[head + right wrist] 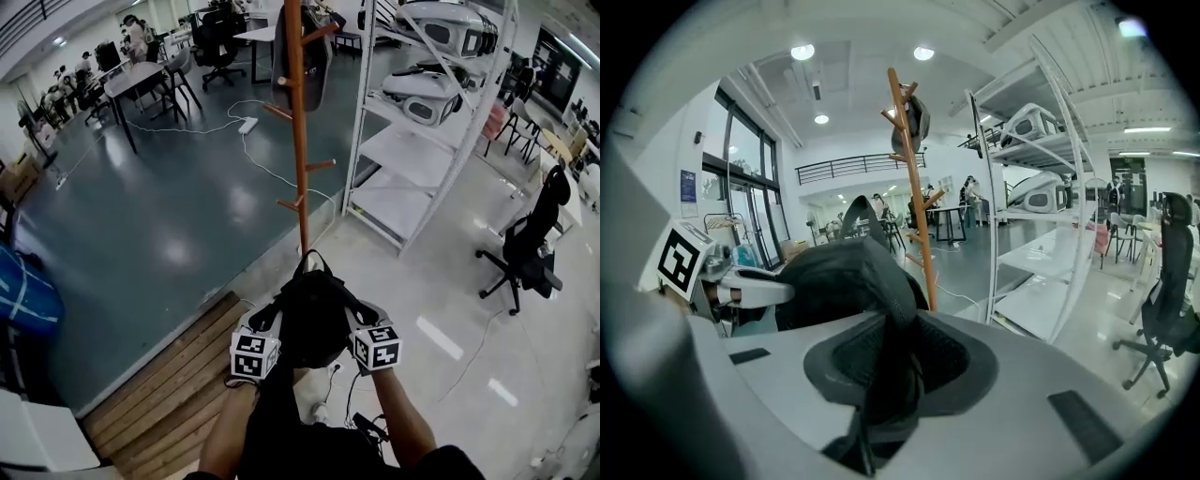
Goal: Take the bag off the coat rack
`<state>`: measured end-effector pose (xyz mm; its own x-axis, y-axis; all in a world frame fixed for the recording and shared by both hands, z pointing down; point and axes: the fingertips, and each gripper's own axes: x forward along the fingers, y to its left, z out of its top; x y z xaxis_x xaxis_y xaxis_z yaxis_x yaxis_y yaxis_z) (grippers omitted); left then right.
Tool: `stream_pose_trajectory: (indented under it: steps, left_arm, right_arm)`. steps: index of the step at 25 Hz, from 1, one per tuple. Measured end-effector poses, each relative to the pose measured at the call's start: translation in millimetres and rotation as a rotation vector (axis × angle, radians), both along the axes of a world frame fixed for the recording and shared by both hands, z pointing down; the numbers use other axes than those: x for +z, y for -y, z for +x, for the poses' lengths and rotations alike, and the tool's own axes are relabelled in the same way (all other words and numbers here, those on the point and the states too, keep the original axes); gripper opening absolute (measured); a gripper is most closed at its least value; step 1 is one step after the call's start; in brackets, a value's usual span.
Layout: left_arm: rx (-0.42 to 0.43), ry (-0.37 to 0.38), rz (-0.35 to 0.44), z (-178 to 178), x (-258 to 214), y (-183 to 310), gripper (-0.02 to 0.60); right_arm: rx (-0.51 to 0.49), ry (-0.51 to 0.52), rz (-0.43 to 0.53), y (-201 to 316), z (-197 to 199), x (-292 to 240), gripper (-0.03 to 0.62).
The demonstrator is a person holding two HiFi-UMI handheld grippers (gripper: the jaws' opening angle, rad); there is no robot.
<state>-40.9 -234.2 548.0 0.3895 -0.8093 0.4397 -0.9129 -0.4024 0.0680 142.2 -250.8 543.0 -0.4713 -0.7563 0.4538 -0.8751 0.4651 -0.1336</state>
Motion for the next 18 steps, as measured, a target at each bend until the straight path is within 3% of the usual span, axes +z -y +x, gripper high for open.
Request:
stream_pose_trajectory:
  steps: [11,18]
  left_arm:
    - [-0.038,-0.026,-0.039,11,3,-118,0.087]
    - [-0.04,-0.063,-0.035,-3,10,-156,0.087]
  right_arm:
    - [-0.078,0.017,-0.02,-106,7,-5,0.083]
    - [-0.089,0.011,-0.014,-140,-8,-2,0.083]
